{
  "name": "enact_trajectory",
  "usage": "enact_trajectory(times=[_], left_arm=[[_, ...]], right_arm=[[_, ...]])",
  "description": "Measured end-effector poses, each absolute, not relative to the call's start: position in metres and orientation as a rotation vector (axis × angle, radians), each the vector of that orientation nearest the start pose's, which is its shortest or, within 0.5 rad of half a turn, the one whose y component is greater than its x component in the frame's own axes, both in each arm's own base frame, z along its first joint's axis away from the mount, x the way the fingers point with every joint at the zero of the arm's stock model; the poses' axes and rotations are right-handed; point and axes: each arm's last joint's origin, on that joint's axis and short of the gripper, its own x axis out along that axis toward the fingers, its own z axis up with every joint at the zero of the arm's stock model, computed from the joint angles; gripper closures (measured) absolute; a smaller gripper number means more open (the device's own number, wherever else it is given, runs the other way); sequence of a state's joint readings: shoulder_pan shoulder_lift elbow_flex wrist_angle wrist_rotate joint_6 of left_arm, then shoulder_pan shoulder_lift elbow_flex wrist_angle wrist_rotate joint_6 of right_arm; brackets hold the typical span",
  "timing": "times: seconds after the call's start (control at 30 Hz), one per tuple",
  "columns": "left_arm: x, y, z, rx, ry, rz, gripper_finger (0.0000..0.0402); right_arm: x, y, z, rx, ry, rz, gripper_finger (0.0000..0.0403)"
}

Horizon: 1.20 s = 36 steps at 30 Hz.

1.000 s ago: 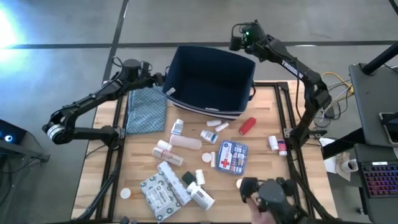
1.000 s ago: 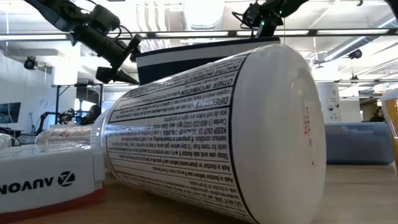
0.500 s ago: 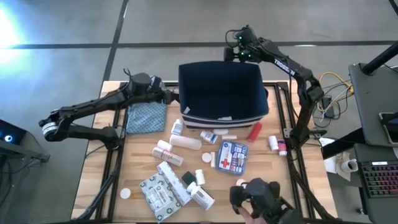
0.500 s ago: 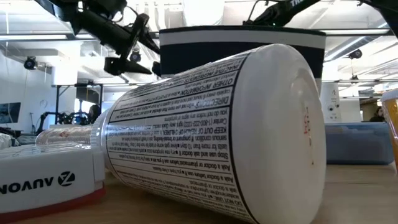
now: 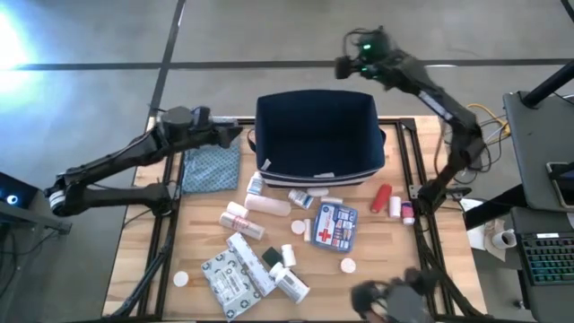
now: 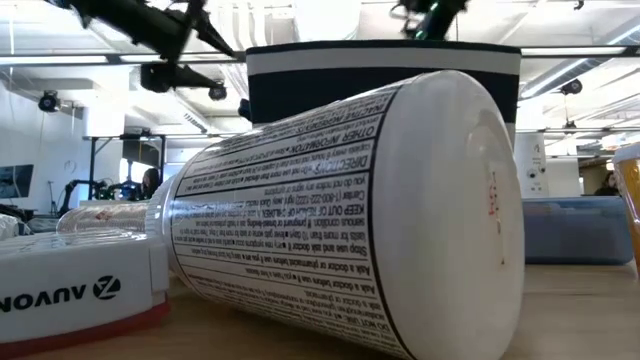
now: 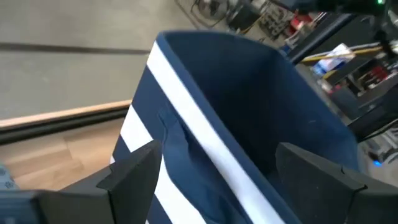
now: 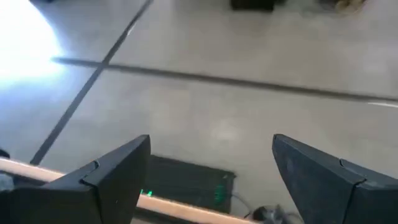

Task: Pick & place medical supplies in basket/bin
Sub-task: Adjust the blue bin

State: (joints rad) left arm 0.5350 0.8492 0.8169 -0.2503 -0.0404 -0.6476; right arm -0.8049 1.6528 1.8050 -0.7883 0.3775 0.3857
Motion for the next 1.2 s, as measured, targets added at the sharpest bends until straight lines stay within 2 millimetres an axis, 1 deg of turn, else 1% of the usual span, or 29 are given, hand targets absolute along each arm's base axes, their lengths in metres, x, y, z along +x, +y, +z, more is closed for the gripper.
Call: enact_trajectory(times=[0.07,0.13,0.2,0.27,0.37,0.5,0.6,0.67,0.73,0.8,0.87,0.97,1.03,1.1,1.2], left_arm=[[0.149,0.090,0.333,-0.689,0.054,0.638,0.0105],[0.139,0.084,0.340,-0.679,0.009,0.624,0.0105],[0.130,0.078,0.344,-0.670,-0.028,0.602,0.0105],[0.124,0.073,0.346,-0.665,-0.052,0.584,0.0105],[0.116,0.069,0.346,-0.659,-0.074,0.572,0.0105],[0.113,0.067,0.340,-0.660,-0.074,0.573,0.0105],[0.114,0.067,0.331,-0.687,-0.052,0.565,0.0105],[0.116,0.067,0.325,-0.733,-0.033,0.543,0.0105],[0.118,0.067,0.319,-0.765,-0.012,0.523,0.0105],[0.119,0.067,0.312,-0.787,0.004,0.517,0.0105],[0.120,0.068,0.308,-0.808,0.014,0.521,0.0105],[0.120,0.068,0.308,-0.812,0.007,0.519,0.0105],[0.119,0.067,0.311,-0.809,0.000,0.516,0.0105],[0.119,0.067,0.313,-0.807,-0.007,0.512,0.0105],[0.119,0.067,0.315,-0.781,-0.002,0.511,0.0105]], right_arm=[[0.220,-0.245,0.416,0.478,0.495,-1.266,0.0074],[0.206,-0.225,0.422,0.478,0.601,-1.250,0.0074],[0.193,-0.203,0.427,0.459,0.717,-1.194,0.0074],[0.184,-0.184,0.426,0.459,0.828,-1.127,0.0074],[0.179,-0.161,0.421,0.513,0.953,-0.976,0.0074],[0.174,-0.125,0.414,0.620,1.100,-0.714,0.0074],[0.178,-0.098,0.409,0.600,1.124,-0.577,0.0074],[0.176,-0.081,0.409,0.592,1.126,-0.545,0.0074],[0.172,-0.069,0.408,0.582,1.117,-0.603,0.0074],[0.167,-0.062,0.407,0.577,1.074,-0.724,0.0074],[0.159,-0.061,0.405,0.599,1.010,-0.885,0.0074],[0.146,-0.062,0.403,0.691,0.884,-1.066,0.0074],[0.143,-0.065,0.399,0.767,0.804,-1.109,0.0074],[0.143,-0.069,0.390,0.856,0.743,-1.122,0.0074],[0.151,-0.077,0.366,0.956,0.768,-1.105,0.0074]])
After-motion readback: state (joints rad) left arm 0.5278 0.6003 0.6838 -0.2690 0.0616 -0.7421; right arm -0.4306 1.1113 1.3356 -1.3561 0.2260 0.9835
